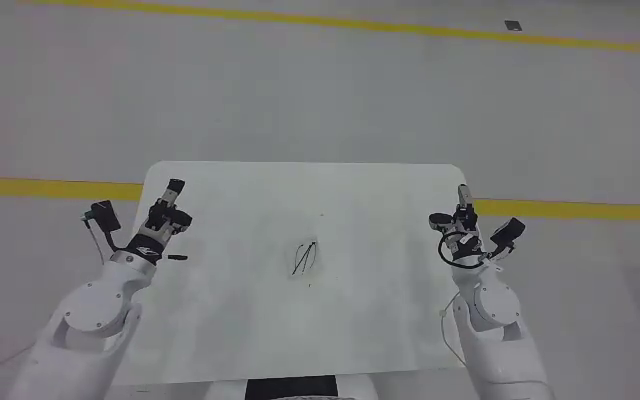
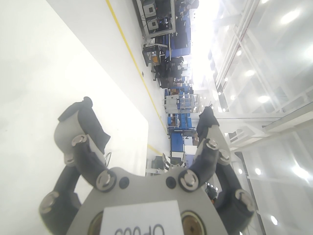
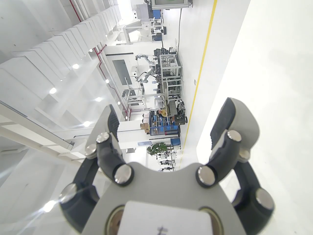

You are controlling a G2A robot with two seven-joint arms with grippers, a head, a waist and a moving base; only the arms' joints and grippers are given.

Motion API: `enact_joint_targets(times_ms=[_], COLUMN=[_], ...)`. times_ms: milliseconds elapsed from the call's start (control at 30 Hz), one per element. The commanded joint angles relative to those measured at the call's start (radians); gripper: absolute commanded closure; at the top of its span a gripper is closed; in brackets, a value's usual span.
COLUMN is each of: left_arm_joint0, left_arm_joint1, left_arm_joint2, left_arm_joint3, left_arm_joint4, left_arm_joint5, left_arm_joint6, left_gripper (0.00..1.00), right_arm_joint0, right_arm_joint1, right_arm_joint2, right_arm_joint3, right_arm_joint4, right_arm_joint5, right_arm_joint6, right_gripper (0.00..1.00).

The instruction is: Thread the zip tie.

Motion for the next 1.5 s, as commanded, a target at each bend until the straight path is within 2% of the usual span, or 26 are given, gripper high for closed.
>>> enact_joint_targets(times_ms=[0, 100, 133, 233, 267, 333, 667, 733, 933, 1067, 1100, 1467], left_arm_joint0=[-0.024, -0.055, -0.070, -0.086, -0.088, -0.089, -0.089, -0.101, -0.213, -0.264, -0.270, -0.270], left_arm_joint1=[0.004, 0.009, 0.010, 0.011, 0.010, 0.011, 0.011, 0.012, 0.015, 0.015, 0.016, 0.016], left_arm_joint2=[0.030, 0.068, 0.089, 0.146, 0.152, 0.153, 0.153, 0.165, 0.251, 0.307, 0.316, 0.316], left_arm_joint3=[-0.019, -0.031, -0.042, -0.050, -0.048, -0.045, -0.045, -0.053, -0.059, -0.066, -0.065, -0.065], left_arm_joint4=[0.104, 0.198, 0.249, 0.319, 0.327, 0.351, 0.351, 0.388, 0.525, 0.598, 0.625, 0.625], left_arm_joint5=[0.012, 0.057, 0.077, 0.137, 0.151, 0.150, 0.150, 0.146, 0.183, 0.221, 0.222, 0.222], left_arm_joint6=[-0.070, -0.153, -0.168, -0.209, -0.207, -0.190, -0.190, -0.209, -0.335, -0.406, -0.417, -0.417], left_gripper=[0.00, 0.00, 0.00, 0.00, 0.00, 0.00, 0.00, 0.00, 0.00, 0.00, 0.00, 0.00], right_arm_joint0=[0.000, 0.000, 0.000, 0.000, 0.000, 0.000, 0.000, 0.000, 0.000, 0.000, 0.000, 0.000], right_arm_joint1=[0.000, 0.000, 0.000, 0.000, 0.000, 0.000, 0.000, 0.000, 0.000, 0.000, 0.000, 0.000], right_arm_joint2=[0.000, 0.000, 0.000, 0.000, 0.000, 0.000, 0.000, 0.000, 0.000, 0.000, 0.000, 0.000], right_arm_joint3=[0.000, 0.000, 0.000, 0.000, 0.000, 0.000, 0.000, 0.000, 0.000, 0.000, 0.000, 0.000], right_arm_joint4=[0.000, 0.000, 0.000, 0.000, 0.000, 0.000, 0.000, 0.000, 0.000, 0.000, 0.000, 0.000], right_arm_joint5=[0.000, 0.000, 0.000, 0.000, 0.000, 0.000, 0.000, 0.000, 0.000, 0.000, 0.000, 0.000], right_arm_joint6=[0.000, 0.000, 0.000, 0.000, 0.000, 0.000, 0.000, 0.000, 0.000, 0.000, 0.000, 0.000], right_gripper=[0.00, 0.00, 0.00, 0.00, 0.00, 0.00, 0.00, 0.00, 0.00, 0.00, 0.00, 0.00])
